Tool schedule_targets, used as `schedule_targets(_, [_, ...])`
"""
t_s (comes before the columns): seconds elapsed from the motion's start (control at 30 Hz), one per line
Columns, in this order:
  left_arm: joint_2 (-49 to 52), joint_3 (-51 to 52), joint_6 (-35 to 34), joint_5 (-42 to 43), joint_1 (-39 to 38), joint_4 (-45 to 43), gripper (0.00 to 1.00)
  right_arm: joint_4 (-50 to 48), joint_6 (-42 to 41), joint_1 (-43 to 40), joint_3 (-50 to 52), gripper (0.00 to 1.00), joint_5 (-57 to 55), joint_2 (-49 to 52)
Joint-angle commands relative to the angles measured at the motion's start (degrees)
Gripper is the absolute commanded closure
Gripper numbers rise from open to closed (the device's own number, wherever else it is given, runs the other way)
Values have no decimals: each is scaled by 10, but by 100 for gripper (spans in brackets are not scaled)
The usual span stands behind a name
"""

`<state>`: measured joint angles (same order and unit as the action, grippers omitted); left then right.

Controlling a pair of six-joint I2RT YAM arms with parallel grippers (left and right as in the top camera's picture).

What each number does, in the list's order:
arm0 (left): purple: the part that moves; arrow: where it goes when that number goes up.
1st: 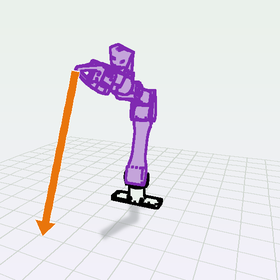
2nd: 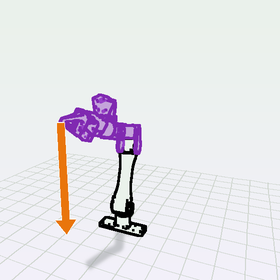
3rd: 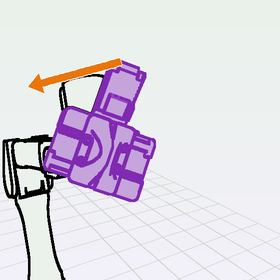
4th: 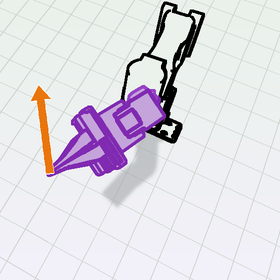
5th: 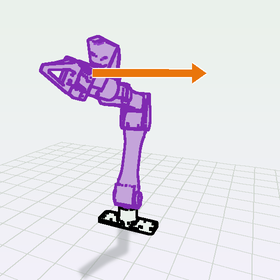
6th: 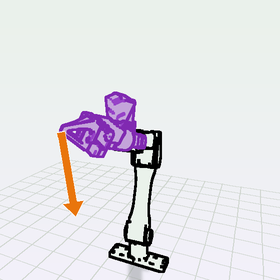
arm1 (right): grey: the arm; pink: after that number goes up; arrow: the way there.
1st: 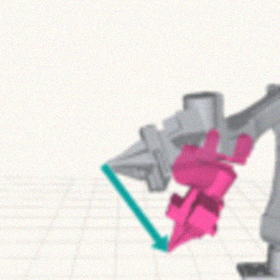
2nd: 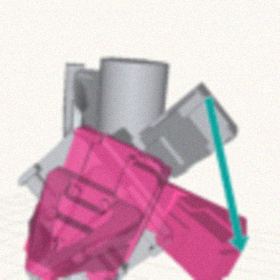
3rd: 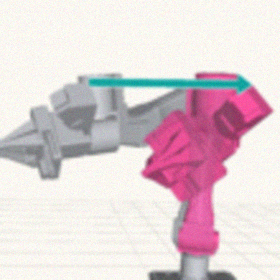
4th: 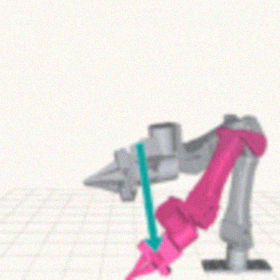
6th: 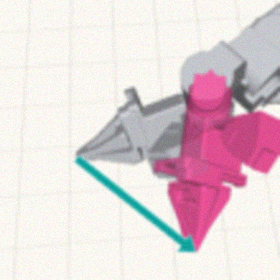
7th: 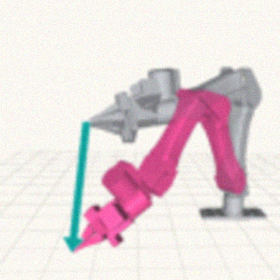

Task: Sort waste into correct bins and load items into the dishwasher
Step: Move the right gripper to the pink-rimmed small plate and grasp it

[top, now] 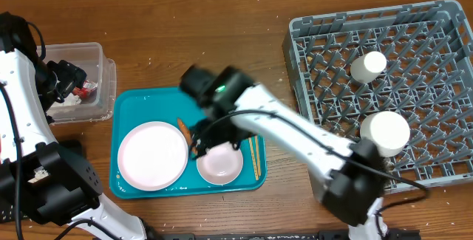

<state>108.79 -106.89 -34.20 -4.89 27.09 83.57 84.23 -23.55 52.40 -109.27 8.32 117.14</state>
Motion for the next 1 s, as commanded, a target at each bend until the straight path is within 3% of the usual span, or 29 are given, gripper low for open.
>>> schedule_targets(0.0, [2, -11, -5, 4, -2, 0, 0, -2, -5, 41, -6, 1, -14, 34])
schedule_targets(0.17, [2, -11, -5, 4, -2, 0, 0, -43, -5, 92, -4, 2, -49, 72])
schedule_targets(0.53, [2, -11, -6, 4, -1, 0, 0, -103, -5, 111, 28, 25, -54, 115])
schedule_targets(0.77, [2, -11, -5, 4, -1, 0, 0, -98, -36, 111, 28, 64, -57, 118])
schedule_targets(0.9, [2, -11, -6, 4, -1, 0, 0, -63, -38, 108, 18, 94, -56, 117])
schedule_targets(0.97, [2, -11, -5, 4, -1, 0, 0, -23, -40, 102, -11, 96, -57, 115])
